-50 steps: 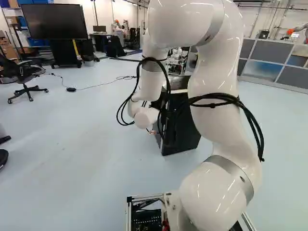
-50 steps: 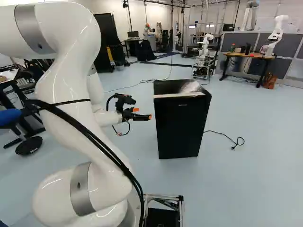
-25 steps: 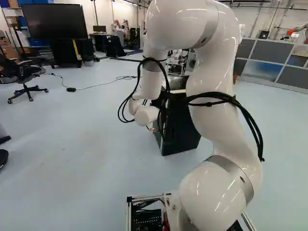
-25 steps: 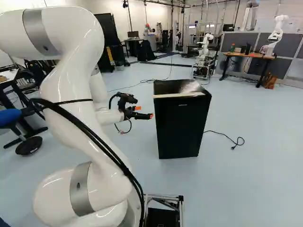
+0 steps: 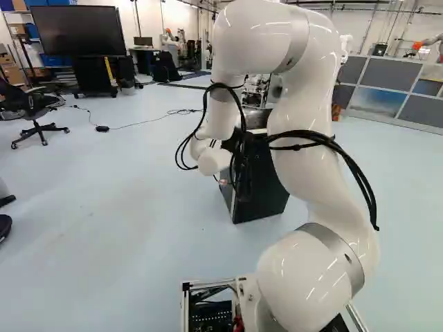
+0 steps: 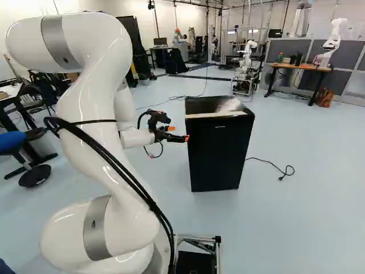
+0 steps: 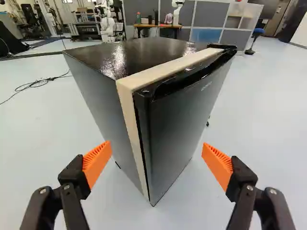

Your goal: Grab a drink from the fridge

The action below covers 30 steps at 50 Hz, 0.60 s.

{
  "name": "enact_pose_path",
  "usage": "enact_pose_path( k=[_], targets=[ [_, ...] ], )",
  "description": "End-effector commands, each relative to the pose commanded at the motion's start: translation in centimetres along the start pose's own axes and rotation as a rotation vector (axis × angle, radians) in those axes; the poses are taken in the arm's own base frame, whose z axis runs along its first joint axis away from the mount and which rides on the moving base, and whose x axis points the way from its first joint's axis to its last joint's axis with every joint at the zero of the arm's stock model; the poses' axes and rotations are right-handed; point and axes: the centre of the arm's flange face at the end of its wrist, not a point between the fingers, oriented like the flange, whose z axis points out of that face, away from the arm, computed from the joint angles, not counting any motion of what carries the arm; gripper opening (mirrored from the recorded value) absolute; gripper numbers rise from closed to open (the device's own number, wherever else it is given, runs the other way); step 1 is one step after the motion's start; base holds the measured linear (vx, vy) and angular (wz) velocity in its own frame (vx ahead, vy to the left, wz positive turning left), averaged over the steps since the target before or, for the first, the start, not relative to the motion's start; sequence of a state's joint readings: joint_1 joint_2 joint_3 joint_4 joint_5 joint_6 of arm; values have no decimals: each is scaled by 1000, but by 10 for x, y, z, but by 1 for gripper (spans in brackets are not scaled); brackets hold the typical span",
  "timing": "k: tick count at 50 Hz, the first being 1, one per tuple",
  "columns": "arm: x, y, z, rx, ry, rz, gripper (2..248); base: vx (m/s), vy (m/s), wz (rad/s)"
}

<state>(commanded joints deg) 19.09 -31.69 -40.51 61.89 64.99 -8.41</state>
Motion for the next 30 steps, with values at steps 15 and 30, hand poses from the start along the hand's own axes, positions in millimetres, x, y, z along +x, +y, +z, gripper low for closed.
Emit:
enact_pose_path(
  k=[15,30],
  targets=[
    [6,0,19,-30,7,24,247,0,0,0],
    [16,3,25,-42,17,44,247,0,0,0]
  ],
)
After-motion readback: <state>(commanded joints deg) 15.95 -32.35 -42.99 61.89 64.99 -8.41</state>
